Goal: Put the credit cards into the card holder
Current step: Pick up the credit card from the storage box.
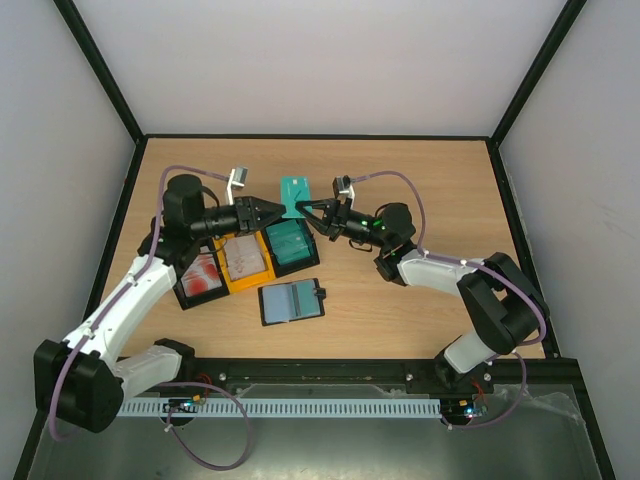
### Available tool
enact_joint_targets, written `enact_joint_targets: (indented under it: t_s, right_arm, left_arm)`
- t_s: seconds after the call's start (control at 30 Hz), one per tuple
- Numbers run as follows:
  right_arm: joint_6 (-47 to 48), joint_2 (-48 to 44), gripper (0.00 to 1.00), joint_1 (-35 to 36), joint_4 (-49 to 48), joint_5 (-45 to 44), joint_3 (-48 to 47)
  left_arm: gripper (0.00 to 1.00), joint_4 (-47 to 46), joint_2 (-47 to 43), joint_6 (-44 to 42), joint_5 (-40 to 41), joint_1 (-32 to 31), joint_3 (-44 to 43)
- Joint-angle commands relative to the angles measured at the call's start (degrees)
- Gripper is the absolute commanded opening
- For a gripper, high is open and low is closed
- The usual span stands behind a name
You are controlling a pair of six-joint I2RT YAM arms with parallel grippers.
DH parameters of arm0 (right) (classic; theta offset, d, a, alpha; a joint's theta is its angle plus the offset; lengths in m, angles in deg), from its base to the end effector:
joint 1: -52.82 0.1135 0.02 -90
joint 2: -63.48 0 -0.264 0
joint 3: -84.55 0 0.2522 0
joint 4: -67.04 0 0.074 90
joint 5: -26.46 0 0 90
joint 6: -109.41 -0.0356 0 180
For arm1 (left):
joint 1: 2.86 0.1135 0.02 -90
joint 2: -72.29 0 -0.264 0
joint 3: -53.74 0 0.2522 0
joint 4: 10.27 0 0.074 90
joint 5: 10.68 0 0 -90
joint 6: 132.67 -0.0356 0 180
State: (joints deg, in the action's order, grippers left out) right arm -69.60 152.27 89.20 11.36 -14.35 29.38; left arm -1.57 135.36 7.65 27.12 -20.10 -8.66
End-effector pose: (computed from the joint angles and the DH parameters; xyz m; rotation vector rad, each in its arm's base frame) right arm 0.2373 0.2083 0.2743 -0.2433 1.7585 2.2450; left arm 0.2277 -0.1001 0.3303 0.2072 1.9610 -1.6005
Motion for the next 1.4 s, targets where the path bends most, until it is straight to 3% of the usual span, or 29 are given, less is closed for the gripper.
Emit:
enact_joint_targets:
  t_s: [0.0, 0.4, 0.77, 0.93, 1.07, 1.13, 1.23, 1.37]
  right_arm:
    - [-0.3, -2.1, 0.02, 0.0, -4.1, 0.4, 0.6]
    - [-4.6, -0.7, 0.02, 0.0, -11.0, 1.5, 1.1]
    - [-7.3, 1.4, 0.02, 0.1, -14.6, 3.0, 0.6]
    - [-5.2, 2.4, 0.02, 0.8, -11.3, 4.8, -0.3]
    - [1.1, 1.0, 0.02, 0.7, -3.2, 4.0, -0.2]
    - [4.0, 0.1, 0.03, 0.7, 0.9, 3.3, -0.3]
    - [8.2, -1.0, 0.05, 0.4, 8.1, 1.4, -0.5]
    - [9.7, -2.5, 0.07, -1.0, 10.3, -1.5, 1.5]
  left_arm:
    - [0.24, 1.7, -1.5, -1.4, 1.3, 0.6, 1.1]
    - [0.12, 1.8, 0.7, -2.1, 1.1, 0.4, 2.8]
    - [0.16, 1.6, 4.0, -2.3, -0.1, -0.9, 2.6]
    - [0.17, 3.3, 6.3, -4.4, -0.8, -2.1, -0.4]
    - [0.11, -0.1, 6.5, -2.2, -2.4, -2.1, -0.4]
    - [0.03, -2.3, 6.7, -0.7, -3.2, -2.1, 0.0]
    - [0.02, -1.8, 6.2, -0.8, -2.5, -1.4, 0.2]
    - [0.02, -0.7, 4.1, -0.7, -2.7, 1.1, 0.5]
